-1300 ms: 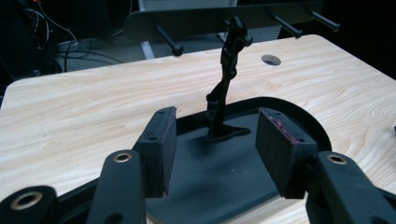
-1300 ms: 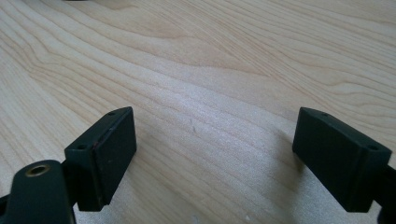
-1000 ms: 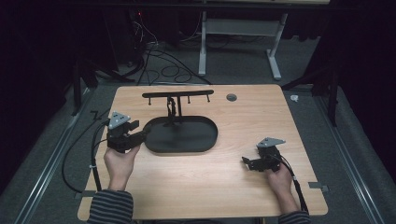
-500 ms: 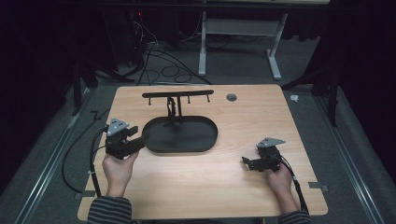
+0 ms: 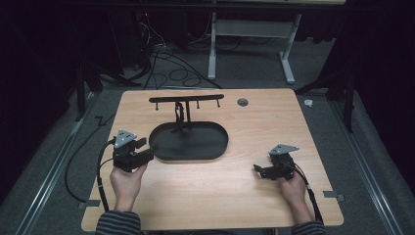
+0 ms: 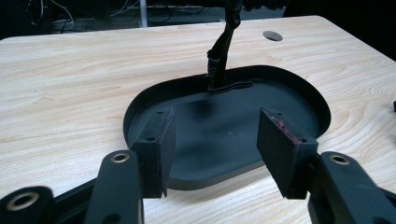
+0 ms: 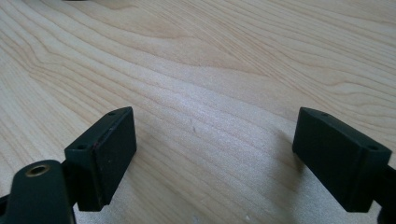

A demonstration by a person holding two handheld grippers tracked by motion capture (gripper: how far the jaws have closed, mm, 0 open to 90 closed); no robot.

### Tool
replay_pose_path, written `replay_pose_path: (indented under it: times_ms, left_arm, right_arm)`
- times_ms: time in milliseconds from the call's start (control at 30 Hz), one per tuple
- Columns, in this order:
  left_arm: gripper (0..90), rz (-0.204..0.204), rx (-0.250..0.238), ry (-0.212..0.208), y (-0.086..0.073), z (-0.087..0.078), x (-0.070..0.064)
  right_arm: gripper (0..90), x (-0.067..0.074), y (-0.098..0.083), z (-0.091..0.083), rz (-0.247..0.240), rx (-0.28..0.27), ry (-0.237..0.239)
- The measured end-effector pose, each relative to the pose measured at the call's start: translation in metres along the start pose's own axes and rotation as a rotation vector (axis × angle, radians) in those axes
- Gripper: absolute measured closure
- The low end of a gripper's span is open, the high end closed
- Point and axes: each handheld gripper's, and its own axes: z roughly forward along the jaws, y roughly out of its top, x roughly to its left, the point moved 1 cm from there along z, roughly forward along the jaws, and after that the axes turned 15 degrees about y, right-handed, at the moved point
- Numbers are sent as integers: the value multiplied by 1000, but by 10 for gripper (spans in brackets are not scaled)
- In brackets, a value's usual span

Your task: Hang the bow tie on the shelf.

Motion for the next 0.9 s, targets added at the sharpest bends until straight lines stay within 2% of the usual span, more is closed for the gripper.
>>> replay_pose_path:
  times_ms: [267, 900]
  left_arm:
    - [471, -10, 9, 0, -10, -2, -1]
    - [465, -26, 13, -7, -22, -7, -3]
  right_arm:
    - [143, 0, 0, 0, -2, 1, 1]
    - [143, 0, 0, 0, -2, 0, 0]
